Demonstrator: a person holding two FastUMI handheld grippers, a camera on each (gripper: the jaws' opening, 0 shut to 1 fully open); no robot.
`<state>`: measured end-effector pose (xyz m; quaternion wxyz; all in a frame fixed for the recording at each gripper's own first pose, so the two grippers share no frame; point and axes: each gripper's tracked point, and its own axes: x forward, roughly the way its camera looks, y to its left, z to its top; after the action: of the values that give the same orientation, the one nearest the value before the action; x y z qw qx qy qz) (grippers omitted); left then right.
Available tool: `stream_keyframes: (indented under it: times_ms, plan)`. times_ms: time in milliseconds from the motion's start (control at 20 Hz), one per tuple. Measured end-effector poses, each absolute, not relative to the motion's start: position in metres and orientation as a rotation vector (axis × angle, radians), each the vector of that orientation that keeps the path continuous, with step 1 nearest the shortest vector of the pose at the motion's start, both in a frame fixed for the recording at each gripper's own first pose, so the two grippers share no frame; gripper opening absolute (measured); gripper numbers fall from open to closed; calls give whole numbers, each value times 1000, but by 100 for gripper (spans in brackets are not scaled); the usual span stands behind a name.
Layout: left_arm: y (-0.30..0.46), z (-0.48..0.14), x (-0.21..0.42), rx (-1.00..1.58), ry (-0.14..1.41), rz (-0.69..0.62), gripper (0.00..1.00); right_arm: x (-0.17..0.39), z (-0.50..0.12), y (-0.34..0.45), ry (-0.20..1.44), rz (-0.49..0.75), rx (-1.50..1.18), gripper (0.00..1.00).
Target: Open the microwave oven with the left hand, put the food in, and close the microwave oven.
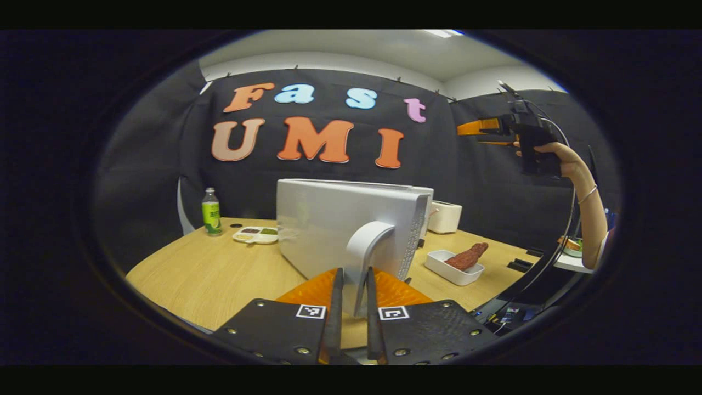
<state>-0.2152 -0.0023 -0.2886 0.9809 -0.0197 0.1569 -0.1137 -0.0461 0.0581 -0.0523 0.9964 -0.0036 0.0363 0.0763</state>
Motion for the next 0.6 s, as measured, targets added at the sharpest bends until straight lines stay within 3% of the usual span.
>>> stream_keyframes:
  times_ms: [300,350,400,450,500,600]
  plan:
    - [79,-284,-242,-17,326,-52,29,-51,-72,77,101,184,4,94]
    - [92,-279,-244,-13,310,-16,42,-52,-77,78,108,184,8,94]
    - [105,-274,-245,-9,296,15,46,-53,-83,78,116,183,13,94]
    - [115,-270,-246,-5,282,38,70,-53,-88,77,122,180,18,94]
    - [128,-264,-246,0,265,74,81,-53,-93,74,128,173,23,94]
    - [152,-251,-242,11,230,144,86,-53,-108,67,145,153,36,94]
